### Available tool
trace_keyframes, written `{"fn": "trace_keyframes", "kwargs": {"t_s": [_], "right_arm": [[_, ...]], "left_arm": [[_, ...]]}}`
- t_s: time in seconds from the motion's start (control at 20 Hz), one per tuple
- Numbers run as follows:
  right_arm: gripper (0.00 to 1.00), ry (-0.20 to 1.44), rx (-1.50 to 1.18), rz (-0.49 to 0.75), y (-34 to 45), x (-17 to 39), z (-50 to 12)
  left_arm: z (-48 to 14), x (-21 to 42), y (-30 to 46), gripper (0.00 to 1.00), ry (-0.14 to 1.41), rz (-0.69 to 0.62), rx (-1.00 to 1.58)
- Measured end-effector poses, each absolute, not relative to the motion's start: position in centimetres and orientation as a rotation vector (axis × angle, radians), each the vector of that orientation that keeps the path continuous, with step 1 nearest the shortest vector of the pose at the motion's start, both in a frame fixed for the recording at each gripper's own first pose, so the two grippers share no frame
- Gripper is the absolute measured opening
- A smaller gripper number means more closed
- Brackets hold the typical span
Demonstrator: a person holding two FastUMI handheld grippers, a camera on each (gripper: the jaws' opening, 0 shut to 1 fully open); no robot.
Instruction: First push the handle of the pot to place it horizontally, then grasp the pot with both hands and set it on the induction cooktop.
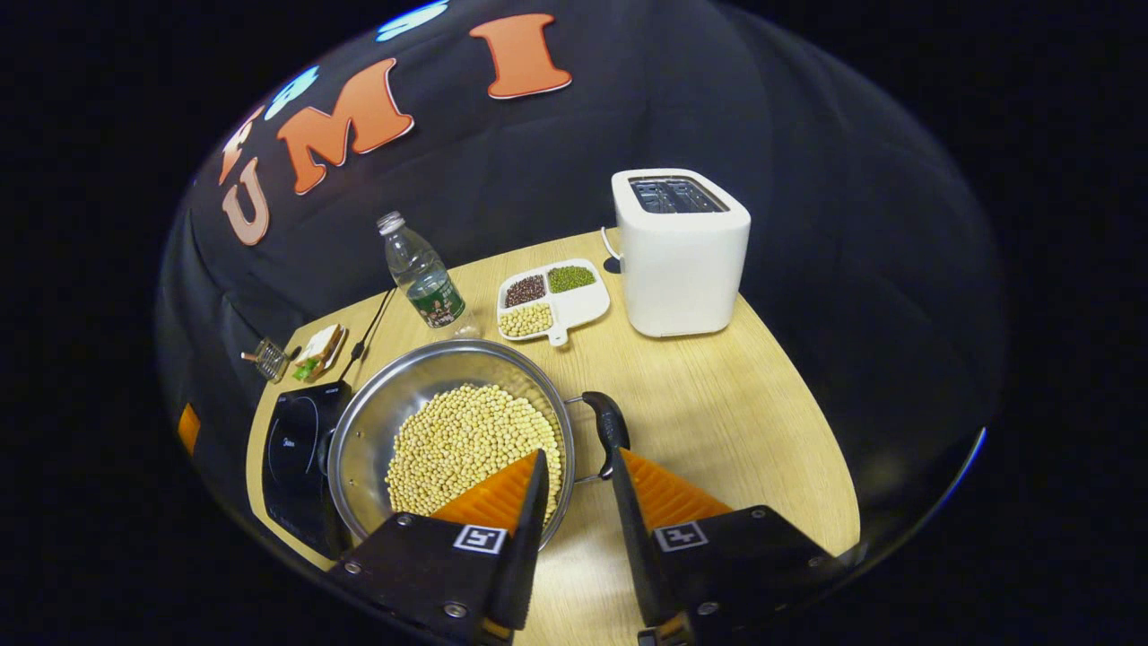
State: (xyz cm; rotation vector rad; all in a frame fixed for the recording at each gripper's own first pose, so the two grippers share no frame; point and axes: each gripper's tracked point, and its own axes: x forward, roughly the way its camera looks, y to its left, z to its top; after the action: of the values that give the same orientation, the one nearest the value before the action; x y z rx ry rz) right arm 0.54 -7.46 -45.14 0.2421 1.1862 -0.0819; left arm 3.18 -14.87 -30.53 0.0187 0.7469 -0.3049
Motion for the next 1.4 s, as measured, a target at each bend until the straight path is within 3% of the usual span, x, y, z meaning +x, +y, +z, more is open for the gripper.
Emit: {"fn": "trace_keyframes", "kwargs": {"t_s": [0.05,0.1,0.15,0.2,0.25,0.45,0.85,1.0,1.2,1.25,1.4], "right_arm": [[0.46,1.192,0.227,-0.078,-7.2,0.5,-45.5],[0.58,1.205,0.215,-0.073,-7.0,0.3,-46.0],[0.57,1.214,0.201,-0.068,-7.0,0.2,-46.4],[0.69,1.217,0.186,-0.065,-6.9,0.3,-46.8],[0.71,1.219,0.172,-0.064,-6.8,0.3,-47.0],[0.76,1.226,0.142,-0.048,-6.6,0.4,-47.8],[0.77,1.275,0.105,-0.076,-7.7,0.2,-50.6],[0.74,1.312,0.101,-0.083,-7.4,-0.2,-51.9],[0.62,1.312,0.094,-0.084,-7.3,-0.3,-52.0],[0.65,1.31,0.099,-0.083,-7.3,-0.3,-52.0],[0.59,1.301,0.088,-0.1,-7.1,-0.5,-51.7]], "left_arm": [[-32.3,2.7,-16.1,0.96,0.796,-0.327,0.02],[-34.1,2.2,-17.5,0.96,0.846,-0.354,0.015],[-35.6,1.6,-18.9,0.96,0.9,-0.38,0.01],[-36.8,1.2,-19.7,0.92,0.943,-0.392,0.011],[-38.0,1.1,-20.4,0.96,0.975,-0.4,0.011],[-42.7,1.4,-21.4,0.96,1.072,-0.374,0.02],[-49.9,0.7,-22.6,0.89,1.283,-0.346,-0.018],[-50.9,1.3,-22.6,0.89,1.27,-0.342,-0.025],[-51.9,2.2,-21.9,0.77,1.248,-0.334,0.003],[-51.8,2.3,-21.9,0.74,1.237,-0.331,0.003],[-51.8,2.9,-22.1,0.7,1.201,-0.32,0.033]]}}
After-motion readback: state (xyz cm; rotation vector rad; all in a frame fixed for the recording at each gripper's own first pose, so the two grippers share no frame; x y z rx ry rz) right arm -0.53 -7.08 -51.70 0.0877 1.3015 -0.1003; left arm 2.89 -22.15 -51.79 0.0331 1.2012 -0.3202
